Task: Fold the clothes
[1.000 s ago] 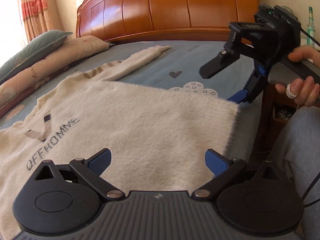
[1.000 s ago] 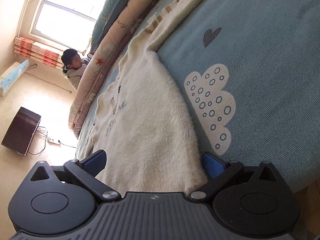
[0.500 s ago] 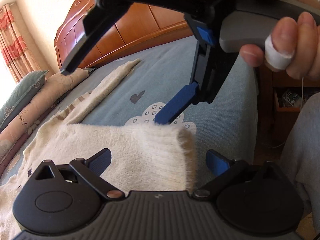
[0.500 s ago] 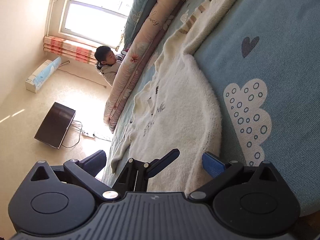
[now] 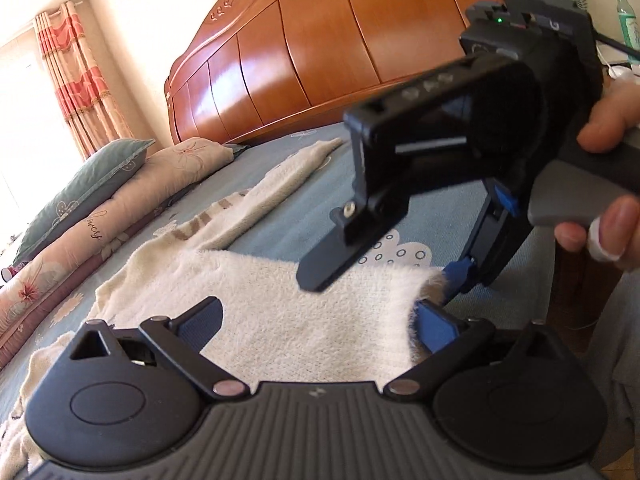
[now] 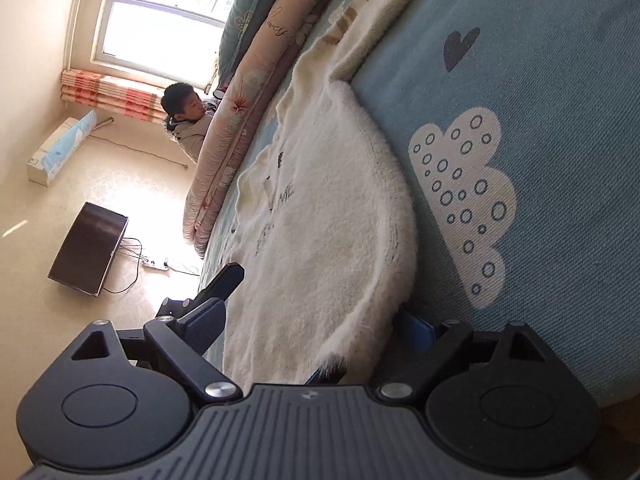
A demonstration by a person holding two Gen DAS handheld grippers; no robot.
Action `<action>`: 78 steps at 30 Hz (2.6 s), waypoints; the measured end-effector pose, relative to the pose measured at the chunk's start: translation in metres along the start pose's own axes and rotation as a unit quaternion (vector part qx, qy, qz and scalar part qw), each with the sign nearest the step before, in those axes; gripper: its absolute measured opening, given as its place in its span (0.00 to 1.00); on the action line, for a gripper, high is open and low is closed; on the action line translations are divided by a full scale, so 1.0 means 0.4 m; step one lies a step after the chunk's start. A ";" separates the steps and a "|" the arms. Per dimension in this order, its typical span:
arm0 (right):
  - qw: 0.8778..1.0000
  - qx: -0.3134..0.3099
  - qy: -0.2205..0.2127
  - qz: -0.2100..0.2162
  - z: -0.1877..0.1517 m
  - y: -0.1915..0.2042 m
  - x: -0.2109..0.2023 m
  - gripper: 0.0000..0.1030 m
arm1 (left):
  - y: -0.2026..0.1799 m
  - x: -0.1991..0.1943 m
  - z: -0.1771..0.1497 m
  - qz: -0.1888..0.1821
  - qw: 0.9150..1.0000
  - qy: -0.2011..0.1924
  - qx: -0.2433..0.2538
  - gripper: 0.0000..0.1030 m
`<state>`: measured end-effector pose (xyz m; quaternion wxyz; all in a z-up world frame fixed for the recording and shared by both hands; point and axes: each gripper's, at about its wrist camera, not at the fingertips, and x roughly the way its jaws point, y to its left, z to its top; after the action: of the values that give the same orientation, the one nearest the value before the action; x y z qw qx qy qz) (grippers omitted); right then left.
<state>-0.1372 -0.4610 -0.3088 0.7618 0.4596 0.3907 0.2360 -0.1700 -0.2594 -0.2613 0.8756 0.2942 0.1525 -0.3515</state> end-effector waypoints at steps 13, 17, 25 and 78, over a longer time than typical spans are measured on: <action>0.999 -0.012 -0.027 -0.034 0.012 0.003 -0.007 0.25 | -0.107 0.020 -0.036 -0.003 0.994 0.057 0.088 0.19; 0.999 0.004 -0.024 -0.047 0.010 -0.011 -0.007 0.40 | -0.089 0.011 -0.040 0.007 0.996 0.062 0.063 0.06; 0.999 0.028 -0.022 -0.041 -0.004 -0.026 0.030 0.14 | -0.085 0.001 -0.029 -0.017 0.997 0.067 0.039 0.03; 0.902 -0.338 -0.092 -0.251 -0.190 0.234 0.268 1.00 | 0.418 -0.159 -0.274 0.026 0.928 0.145 -0.343 0.60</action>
<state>-0.1365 -0.3011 -0.2874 0.9380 0.0809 0.3180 0.1117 -0.1035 -0.0607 -0.2483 0.9004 0.0276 0.3810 -0.2081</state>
